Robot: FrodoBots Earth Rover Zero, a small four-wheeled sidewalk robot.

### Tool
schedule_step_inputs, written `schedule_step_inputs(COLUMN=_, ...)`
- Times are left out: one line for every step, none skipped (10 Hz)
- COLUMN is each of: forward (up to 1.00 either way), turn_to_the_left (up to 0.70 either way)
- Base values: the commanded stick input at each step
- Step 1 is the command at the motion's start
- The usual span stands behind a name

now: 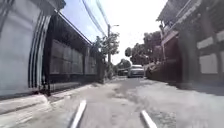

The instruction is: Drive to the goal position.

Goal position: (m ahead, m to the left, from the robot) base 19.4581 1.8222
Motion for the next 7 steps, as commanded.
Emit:
schedule_step_inputs(forward=0.95, turn_to_the_left=0.00)
schedule_step_inputs(forward=0.95, turn_to_the_left=0.00)
schedule_step_inputs(forward=0.95, turn_to_the_left=0.00)
schedule_step_inputs(forward=0.95, turn_to_the_left=0.00)
schedule_step_inputs(forward=0.95, turn_to_the_left=-0.06)
schedule_step_inputs(forward=0.95, turn_to_the_left=-0.23)
schedule_step_inputs(forward=0.95, turn_to_the_left=-0.33)
